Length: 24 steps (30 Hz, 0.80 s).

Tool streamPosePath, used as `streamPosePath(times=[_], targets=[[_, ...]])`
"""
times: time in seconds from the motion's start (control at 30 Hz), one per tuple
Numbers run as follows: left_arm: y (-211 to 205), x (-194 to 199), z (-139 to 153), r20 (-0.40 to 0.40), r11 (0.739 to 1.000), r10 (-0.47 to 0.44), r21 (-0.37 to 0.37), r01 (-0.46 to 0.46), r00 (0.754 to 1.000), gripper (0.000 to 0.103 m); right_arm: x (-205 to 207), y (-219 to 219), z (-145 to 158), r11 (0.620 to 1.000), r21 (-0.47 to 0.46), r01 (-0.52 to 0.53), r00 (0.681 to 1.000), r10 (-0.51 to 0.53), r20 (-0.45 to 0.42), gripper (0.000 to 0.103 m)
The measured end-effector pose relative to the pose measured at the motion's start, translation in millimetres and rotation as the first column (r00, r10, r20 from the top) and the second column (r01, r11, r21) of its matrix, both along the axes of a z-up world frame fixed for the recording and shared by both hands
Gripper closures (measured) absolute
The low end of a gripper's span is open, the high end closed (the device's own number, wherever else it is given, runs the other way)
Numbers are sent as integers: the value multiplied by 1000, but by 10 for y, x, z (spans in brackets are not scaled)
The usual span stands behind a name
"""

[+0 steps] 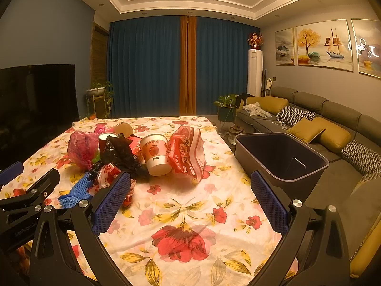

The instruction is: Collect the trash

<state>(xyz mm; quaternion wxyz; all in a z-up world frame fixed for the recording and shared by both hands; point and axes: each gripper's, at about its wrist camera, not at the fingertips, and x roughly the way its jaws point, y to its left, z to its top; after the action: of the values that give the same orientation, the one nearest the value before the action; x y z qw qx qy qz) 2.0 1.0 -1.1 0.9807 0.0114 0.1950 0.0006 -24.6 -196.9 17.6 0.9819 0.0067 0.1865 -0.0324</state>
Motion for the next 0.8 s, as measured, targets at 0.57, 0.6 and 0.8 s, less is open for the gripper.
streamPosePath(times=[0.57,0.6,0.8], targets=[[0,12,6,3,1000,-1,-4,1,1000,7,19,9,-2,1000,-4,-15,1000,15,9,5],[1,13,8,4,1000,-1,-5,1,1000,7,19,10,-3,1000,-5,-15,1000,15,9,5],[4,14,10,4,1000,0,-8,0,1000,7,20,13,-6,1000,-4,-16,1000,16,9,5]])
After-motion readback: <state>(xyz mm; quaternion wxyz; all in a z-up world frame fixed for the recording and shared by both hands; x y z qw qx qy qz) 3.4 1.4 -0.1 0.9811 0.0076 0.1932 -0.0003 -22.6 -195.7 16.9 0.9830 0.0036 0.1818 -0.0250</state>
